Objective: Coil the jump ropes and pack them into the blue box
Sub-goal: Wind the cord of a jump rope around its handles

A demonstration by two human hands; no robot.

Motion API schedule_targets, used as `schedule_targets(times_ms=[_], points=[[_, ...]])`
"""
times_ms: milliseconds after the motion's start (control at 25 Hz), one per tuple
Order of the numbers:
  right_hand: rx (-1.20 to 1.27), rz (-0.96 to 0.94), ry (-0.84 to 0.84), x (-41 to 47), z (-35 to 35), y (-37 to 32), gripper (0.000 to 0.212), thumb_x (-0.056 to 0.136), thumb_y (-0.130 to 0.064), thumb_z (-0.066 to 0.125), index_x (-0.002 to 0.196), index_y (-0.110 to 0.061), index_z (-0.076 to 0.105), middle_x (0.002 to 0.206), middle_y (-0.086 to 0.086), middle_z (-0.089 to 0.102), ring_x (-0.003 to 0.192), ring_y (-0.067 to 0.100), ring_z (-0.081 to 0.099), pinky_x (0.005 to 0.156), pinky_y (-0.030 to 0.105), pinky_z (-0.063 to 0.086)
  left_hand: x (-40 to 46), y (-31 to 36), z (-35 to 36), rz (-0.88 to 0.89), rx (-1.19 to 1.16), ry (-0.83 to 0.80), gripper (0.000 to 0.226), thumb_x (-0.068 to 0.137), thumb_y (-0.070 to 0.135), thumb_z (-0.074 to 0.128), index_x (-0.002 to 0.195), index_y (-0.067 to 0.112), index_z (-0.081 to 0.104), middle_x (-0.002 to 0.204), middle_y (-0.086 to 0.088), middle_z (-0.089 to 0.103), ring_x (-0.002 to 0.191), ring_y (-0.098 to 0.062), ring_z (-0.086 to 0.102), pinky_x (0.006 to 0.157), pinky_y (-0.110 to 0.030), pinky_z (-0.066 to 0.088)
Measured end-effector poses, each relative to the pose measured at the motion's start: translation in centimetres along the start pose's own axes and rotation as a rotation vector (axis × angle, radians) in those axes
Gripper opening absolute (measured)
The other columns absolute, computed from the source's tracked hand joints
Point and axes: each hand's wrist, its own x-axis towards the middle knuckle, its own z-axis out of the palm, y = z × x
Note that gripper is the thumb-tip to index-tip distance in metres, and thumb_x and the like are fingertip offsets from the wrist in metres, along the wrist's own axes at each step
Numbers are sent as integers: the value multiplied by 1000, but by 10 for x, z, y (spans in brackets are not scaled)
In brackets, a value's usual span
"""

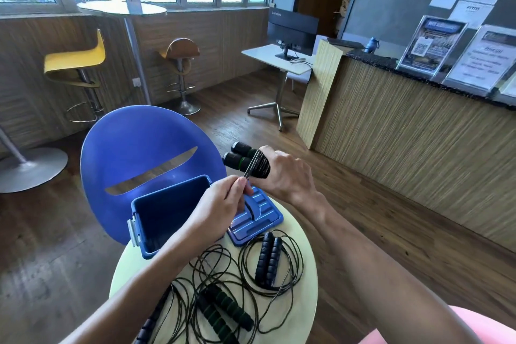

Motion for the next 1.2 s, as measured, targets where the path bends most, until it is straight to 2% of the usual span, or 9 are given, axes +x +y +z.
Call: schedule_targets(times_ms=[200,400,520,680,800,880,960,1080,1200], points=[[164,27,1,2,-18,-5,46,79,-58,68,116,-33,58,94,-5,71,85,24,68,65,31,44,1,-12,-12,69,81,-18,40,103,37,38,72,16,52,50,6,43,45,-9,34,45,-18,32],[258,-55,-119,-4,-25,-12,48,69,-61,67,109,-37,58,86,-9,69,82,19,66,74,39,54,5,-37,-32,281,275,-66,35,103,38,37,77,23,54,75,7,71,71,-14,65,76,-32,50],[478,-104,-217,-5,-27,-9,47,68,-59,71,107,-35,62,85,-7,69,77,14,66,73,44,56,15,-38,-42,445,479,-81,25,101,46,39,82,32,50,76,25,64,66,0,57,66,-21,45],[602,-175,-374,-11,-37,-13,46,72,-55,84,107,-31,66,90,-4,70,80,13,66,77,43,56,27,-43,-61,528,666,-116,39,96,61,28,104,32,52,89,-4,67,73,-15,56,68,-31,49],[599,-200,-379,-18,-36,-20,46,70,-59,82,104,-31,66,89,-3,68,80,15,64,78,46,55,34,-32,-63,401,650,-135,23,96,41,53,107,23,61,95,-4,65,81,-20,61,72,-38,51],[608,-205,-389,-21,-38,-18,44,72,-56,81,104,-30,67,89,0,67,79,17,63,76,46,55,39,-24,-66,392,656,-136,15,92,16,61,103,6,66,95,-10,67,83,-17,59,73,-23,47],[639,-206,-440,-25,-43,-14,39,76,-49,82,105,-27,67,90,6,66,78,23,63,73,45,54,44,-19,-74,509,729,-170,22,88,19,56,94,1,68,90,-9,68,82,-14,57,72,-14,43],[605,-236,-503,-28,-48,-12,39,77,-48,83,105,-26,66,89,5,66,78,22,63,73,45,53,55,-3,-84,694,970,-281,21,89,33,49,87,19,65,78,7,63,69,-13,54,68,-27,47],[513,-261,-571,-32,-44,-12,42,74,-56,82,102,-31,64,87,-1,65,78,16,62,73,44,52,66,8,-83,945,1212,-303,26,94,36,43,80,23,62,71,7,55,59,-18,54,61,-28,50]])
